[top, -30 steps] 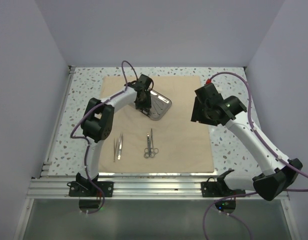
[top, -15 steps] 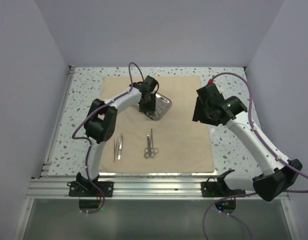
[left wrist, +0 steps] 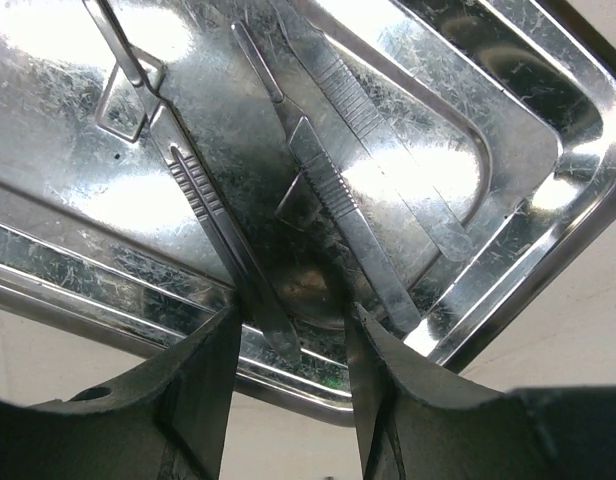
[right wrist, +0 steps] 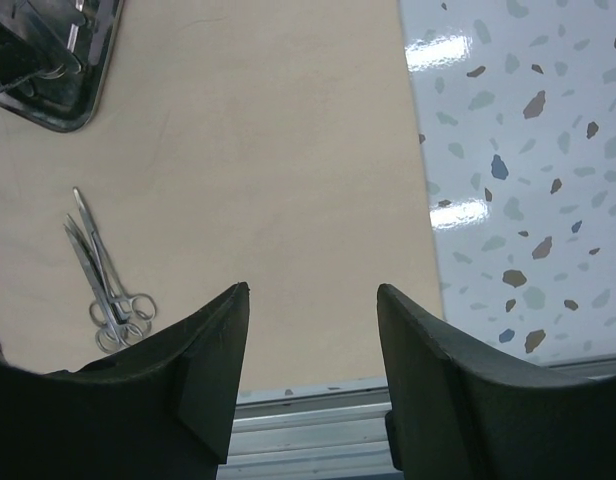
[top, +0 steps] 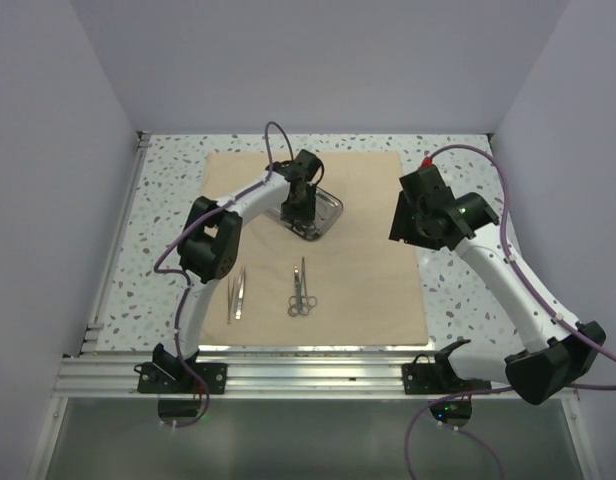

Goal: Open and lay out the surgical kit
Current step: Pick up the medical item from the container.

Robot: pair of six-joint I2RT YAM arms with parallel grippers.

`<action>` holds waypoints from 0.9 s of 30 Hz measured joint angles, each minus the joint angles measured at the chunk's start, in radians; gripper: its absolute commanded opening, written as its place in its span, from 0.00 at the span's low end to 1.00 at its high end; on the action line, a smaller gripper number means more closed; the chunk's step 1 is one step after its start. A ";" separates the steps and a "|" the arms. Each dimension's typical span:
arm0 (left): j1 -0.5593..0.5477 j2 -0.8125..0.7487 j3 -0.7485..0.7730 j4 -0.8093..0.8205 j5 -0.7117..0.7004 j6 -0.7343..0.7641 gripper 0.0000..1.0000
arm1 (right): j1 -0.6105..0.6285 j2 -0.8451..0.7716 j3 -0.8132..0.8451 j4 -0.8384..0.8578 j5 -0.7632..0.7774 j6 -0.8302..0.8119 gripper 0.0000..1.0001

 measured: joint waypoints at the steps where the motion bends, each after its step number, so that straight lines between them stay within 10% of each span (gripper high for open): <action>1: 0.002 0.004 0.006 -0.004 0.000 0.001 0.50 | -0.003 -0.001 0.000 0.000 -0.002 -0.002 0.57; 27: 0.061 0.038 0.019 -0.017 0.083 0.251 0.06 | -0.109 0.012 -0.017 0.009 -0.073 -0.063 0.57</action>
